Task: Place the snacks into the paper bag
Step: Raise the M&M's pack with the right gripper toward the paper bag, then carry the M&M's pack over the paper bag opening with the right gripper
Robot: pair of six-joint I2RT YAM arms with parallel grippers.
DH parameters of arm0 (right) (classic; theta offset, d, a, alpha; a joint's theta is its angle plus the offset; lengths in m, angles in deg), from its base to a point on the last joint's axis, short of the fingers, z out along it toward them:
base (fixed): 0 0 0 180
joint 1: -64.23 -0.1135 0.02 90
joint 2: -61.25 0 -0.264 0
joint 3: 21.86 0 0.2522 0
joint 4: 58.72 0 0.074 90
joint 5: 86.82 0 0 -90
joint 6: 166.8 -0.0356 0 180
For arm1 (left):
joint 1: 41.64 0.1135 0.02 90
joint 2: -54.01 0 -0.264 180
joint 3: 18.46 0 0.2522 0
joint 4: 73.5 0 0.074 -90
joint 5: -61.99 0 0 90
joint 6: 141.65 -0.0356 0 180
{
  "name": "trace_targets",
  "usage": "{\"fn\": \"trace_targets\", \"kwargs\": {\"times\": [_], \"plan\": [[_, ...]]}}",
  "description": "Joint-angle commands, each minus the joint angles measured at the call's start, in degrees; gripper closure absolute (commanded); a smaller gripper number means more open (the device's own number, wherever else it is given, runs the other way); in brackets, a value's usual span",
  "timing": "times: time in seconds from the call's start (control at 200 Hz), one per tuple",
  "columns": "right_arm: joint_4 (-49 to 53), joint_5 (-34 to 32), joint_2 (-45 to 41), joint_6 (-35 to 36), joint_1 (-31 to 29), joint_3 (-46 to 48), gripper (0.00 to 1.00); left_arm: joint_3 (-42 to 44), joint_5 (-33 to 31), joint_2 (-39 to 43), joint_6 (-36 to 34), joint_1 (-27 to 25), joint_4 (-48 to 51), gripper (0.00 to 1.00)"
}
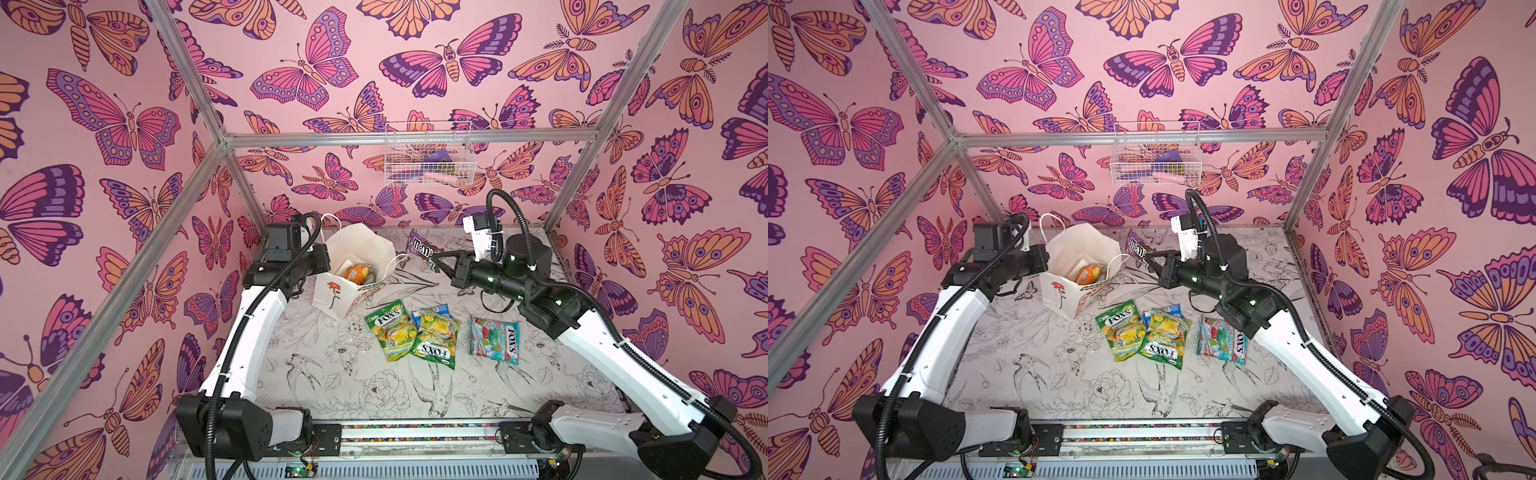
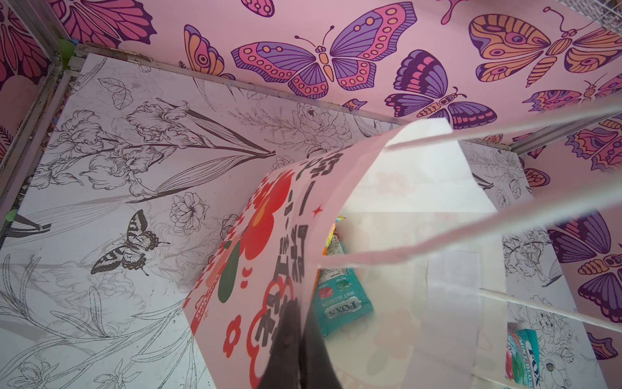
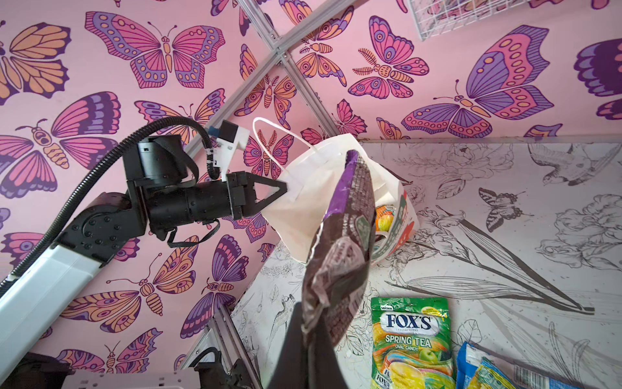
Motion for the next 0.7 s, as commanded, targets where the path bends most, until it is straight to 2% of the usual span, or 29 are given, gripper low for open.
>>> {"fn": "trace_targets", "kwargs": {"times": [0.0, 0.691], "plan": [[-1.7, -1.0, 1.0, 3.3, -1.8, -3.3, 1.0, 0.6, 0.9, 1.4, 0.3, 0.5, -2.0, 1.0], [3.3, -3.5, 10.8, 10.0, -9.4, -14.4, 1.0, 0.5, 1.0, 1.4, 0.3, 0.6, -2.0, 1.0]]}}
